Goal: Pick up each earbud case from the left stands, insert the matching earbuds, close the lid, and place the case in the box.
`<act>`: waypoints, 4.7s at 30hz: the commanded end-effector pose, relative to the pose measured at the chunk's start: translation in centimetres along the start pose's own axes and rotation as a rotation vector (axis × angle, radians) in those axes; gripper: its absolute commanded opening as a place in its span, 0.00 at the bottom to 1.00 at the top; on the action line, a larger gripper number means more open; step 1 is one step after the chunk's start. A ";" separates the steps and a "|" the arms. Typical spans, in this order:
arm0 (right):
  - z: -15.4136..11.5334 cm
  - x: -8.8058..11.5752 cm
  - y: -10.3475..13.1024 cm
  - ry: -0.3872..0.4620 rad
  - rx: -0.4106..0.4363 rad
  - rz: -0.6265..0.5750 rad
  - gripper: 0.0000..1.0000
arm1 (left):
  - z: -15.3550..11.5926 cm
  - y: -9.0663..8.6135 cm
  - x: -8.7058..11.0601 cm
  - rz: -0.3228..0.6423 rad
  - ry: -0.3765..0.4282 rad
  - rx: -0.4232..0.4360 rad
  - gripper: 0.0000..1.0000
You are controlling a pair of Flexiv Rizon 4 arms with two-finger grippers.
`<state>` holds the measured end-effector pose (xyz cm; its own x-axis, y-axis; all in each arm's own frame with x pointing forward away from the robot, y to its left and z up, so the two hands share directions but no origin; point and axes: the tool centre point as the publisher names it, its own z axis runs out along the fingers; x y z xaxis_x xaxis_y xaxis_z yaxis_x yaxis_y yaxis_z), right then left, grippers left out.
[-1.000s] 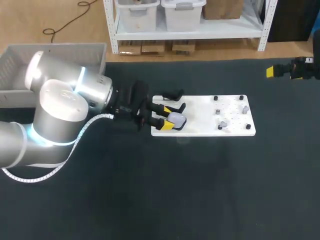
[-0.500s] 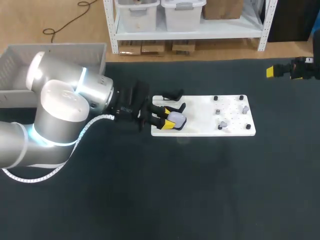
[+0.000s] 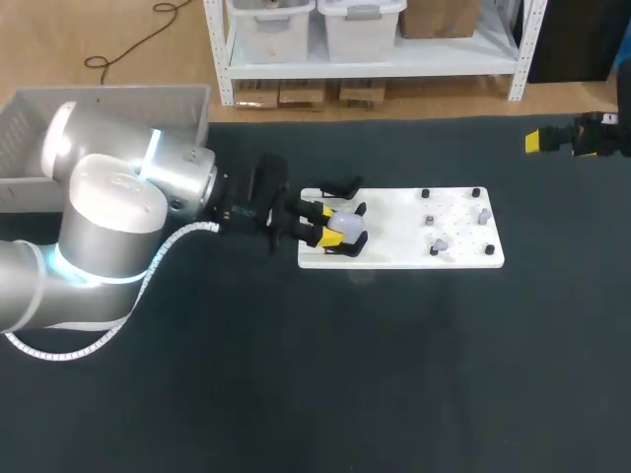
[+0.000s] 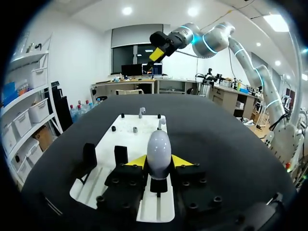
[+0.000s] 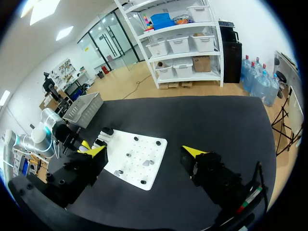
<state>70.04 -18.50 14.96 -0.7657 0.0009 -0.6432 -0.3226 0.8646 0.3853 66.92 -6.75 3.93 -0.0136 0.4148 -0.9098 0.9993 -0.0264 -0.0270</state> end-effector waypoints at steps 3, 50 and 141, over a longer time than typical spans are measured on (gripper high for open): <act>0.0 0.0 0.0 0.001 -0.001 -0.001 1.00 | -2.8 -1.2 -2.6 0.020 -0.092 -0.035 0.00; -0.2 0.0 0.1 0.003 -0.008 -0.005 1.00 | -6.3 -3.8 -8.9 0.094 -0.297 -0.062 0.00; 10.2 5.6 23.4 0.323 -0.130 -0.259 1.00 | -4.7 -3.2 -7.4 0.059 -0.317 -0.035 0.00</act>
<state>63.75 6.82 13.62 -0.7776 -0.3839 -0.4980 -0.5806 0.7423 0.3343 63.97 -5.45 12.82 0.0375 0.1129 -0.9929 0.9993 -0.0091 0.0367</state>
